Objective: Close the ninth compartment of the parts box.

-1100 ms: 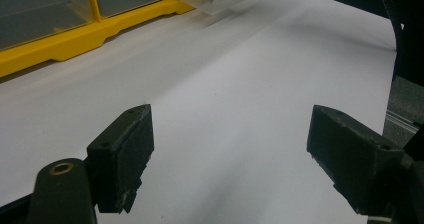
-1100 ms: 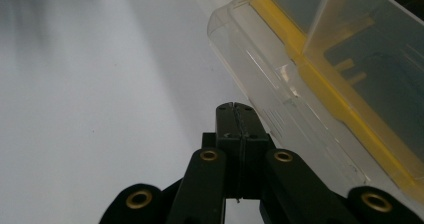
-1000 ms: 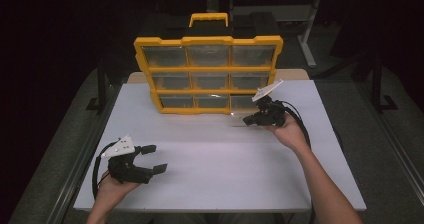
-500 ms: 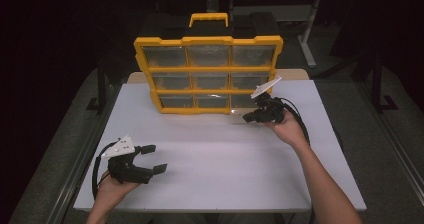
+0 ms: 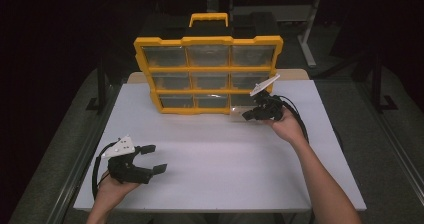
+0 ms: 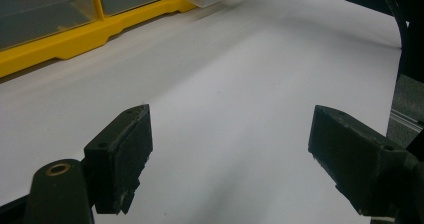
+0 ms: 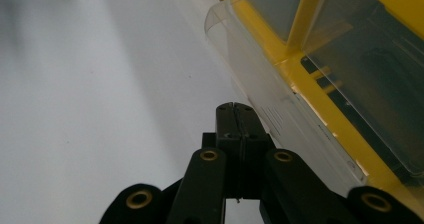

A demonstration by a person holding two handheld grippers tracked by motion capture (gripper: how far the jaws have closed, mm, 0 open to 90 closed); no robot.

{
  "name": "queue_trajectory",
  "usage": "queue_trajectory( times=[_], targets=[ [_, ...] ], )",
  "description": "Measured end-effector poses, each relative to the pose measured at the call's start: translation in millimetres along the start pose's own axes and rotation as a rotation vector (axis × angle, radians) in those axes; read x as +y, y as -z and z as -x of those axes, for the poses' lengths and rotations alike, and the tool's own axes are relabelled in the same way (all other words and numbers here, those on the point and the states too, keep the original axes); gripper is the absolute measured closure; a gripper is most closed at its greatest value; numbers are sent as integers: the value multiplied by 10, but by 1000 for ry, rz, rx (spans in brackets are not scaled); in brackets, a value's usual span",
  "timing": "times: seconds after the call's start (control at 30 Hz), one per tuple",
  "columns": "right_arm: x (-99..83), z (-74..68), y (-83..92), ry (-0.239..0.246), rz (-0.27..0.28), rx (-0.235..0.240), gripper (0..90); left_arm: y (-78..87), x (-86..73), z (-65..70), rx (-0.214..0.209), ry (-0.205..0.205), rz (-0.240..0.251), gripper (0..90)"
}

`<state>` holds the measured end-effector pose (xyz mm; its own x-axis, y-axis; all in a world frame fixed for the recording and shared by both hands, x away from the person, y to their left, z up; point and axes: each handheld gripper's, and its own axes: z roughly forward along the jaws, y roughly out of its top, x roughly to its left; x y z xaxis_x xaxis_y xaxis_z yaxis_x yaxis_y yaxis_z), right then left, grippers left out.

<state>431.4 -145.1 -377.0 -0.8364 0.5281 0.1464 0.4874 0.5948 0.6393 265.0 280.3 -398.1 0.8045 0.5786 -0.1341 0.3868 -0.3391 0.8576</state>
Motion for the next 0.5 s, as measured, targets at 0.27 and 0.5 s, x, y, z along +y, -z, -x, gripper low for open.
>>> queue_trajectory(
  times=[0.27,0.5],
  targets=[
    [42,54,-28,-1,1,-4,888,-1,-4,-3,1,3,8,176],
    [45,99,-40,5,2,-22,888,-5,-6,-1,1,5,6,177]
  ],
)
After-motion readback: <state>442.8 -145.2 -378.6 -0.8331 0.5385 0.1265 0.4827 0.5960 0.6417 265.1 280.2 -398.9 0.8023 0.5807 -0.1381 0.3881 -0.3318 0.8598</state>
